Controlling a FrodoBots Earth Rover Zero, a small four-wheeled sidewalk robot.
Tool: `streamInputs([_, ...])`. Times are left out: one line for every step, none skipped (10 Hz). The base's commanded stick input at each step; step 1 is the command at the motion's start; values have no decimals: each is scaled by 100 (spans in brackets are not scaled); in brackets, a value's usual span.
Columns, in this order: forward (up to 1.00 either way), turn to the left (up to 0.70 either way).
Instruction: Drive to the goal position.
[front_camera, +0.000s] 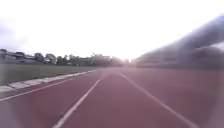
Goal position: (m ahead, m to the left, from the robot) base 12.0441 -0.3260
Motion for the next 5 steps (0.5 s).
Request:
streamInputs([70, 0])
streamInputs([70, 0])
streamInputs([70, 0])
streamInputs([70, 0])
streamInputs([70, 0])
